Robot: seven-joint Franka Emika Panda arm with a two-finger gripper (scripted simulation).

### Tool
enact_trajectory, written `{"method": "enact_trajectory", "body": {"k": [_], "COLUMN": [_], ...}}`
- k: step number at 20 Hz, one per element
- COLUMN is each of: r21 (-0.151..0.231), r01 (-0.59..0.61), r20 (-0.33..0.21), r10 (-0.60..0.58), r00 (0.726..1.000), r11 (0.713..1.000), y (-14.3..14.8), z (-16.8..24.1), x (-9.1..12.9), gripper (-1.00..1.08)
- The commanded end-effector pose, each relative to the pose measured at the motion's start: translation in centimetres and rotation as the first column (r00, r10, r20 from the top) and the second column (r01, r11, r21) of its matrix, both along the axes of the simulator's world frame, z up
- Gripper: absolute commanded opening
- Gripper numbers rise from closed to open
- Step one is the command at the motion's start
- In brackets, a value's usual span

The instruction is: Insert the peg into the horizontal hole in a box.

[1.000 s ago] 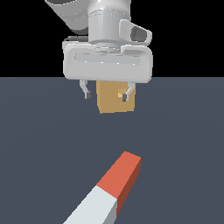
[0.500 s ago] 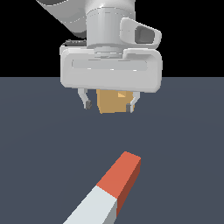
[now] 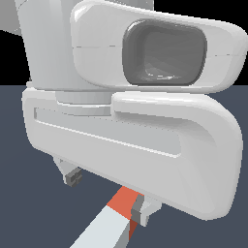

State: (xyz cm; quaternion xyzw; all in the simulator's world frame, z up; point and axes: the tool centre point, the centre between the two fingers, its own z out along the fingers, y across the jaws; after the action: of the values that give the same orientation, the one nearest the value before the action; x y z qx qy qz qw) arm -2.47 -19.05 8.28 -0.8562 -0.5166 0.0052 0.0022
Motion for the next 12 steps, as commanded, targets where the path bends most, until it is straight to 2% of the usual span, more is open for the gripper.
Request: {"method": "enact_trajectory", "body": {"k": [1,5,12], "r21": [0.0,0.001,0.0], "r01": [0.057,0.094,0.091], "r20": [0.007,0.011,0.009], "r10": [-0.057,-0.094,-0.091], "r00": [0.998,0.995,0.996], "r11": [0.998,0.996,0.996], "y": [-2.0,-3.3,-3.2], "z": [-0.8,-1.3,-2.2], "x": [-0.6,-1.1,-1.2], "gripper": [1.0,1.0,1.0]}}
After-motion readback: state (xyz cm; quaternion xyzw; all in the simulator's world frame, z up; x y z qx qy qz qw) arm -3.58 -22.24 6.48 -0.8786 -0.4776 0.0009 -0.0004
